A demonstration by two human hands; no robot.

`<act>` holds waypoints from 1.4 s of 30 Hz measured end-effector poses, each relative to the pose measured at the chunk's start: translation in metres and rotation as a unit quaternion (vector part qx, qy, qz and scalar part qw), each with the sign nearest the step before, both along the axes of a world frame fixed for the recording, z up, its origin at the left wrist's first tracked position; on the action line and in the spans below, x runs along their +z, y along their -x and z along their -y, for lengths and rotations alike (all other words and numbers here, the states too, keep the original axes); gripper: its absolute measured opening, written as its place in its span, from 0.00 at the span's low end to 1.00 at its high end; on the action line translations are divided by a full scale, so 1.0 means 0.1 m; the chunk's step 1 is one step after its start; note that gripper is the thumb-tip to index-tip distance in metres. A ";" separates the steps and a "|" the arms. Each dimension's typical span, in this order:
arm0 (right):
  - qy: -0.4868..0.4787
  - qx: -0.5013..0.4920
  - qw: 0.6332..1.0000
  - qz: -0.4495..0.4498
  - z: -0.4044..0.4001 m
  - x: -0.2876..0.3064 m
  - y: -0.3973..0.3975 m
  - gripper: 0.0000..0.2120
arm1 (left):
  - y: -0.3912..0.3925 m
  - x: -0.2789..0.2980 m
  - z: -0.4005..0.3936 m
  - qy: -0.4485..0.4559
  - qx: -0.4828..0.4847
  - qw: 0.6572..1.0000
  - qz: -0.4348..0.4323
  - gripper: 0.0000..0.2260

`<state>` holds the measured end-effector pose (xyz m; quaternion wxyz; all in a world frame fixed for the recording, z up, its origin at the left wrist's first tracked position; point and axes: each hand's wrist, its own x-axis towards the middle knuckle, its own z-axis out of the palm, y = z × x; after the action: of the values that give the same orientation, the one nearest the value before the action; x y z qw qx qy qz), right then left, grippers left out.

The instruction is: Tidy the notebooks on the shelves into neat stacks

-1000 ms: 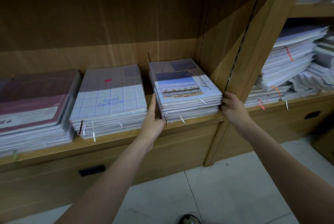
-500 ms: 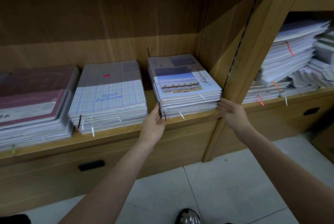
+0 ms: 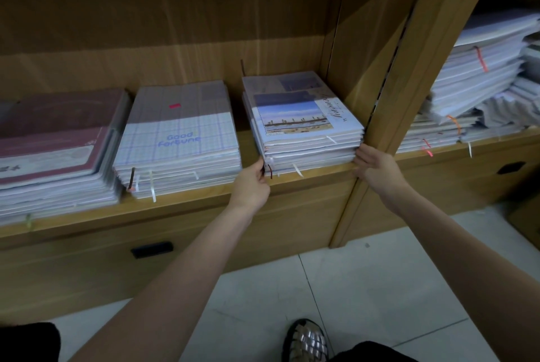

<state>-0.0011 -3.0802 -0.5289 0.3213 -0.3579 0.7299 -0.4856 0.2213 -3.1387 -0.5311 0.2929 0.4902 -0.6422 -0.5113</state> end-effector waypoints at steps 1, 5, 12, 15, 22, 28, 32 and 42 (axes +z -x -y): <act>-0.003 -0.001 1.000 -0.003 -0.01 0.00 0.01 0.30 | 0.01 -0.01 0.01 0.005 -0.002 1.000 0.009 0.27; -0.012 -0.007 1.000 -0.001 -0.01 0.00 0.03 0.32 | 0.02 0.00 0.03 0.003 -0.010 1.000 0.007 0.25; 0.003 0.001 0.951 -0.310 -0.08 0.32 -0.15 0.31 | -0.02 0.07 0.00 0.006 0.009 0.997 -0.082 0.31; 0.024 0.055 0.921 -0.384 -0.05 0.31 -0.23 0.32 | 0.00 0.08 0.06 -0.006 -0.030 0.998 -0.054 0.32; -0.012 0.037 0.907 -0.420 0.04 0.26 -0.30 0.29 | -0.02 0.14 0.11 0.005 -0.054 0.998 -0.005 0.31; 0.102 0.122 0.825 -0.542 0.15 0.39 -0.69 0.22 | -0.60 0.18 -0.16 0.292 -0.008 0.948 0.124 0.21; 0.136 0.217 0.779 -0.573 0.29 0.45 -1.13 0.24 | -1.11 0.12 -0.14 0.426 0.074 0.891 0.137 0.23; 0.097 0.280 0.776 -0.556 0.56 0.41 -1.83 0.22 | -1.78 0.04 -0.03 0.328 0.148 0.910 0.207 0.26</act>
<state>0.1819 -3.1362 -0.4880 -0.0555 -0.7835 0.5982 -0.1588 0.3990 -3.1355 -0.5267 0.3700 0.5510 -0.7399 -0.1095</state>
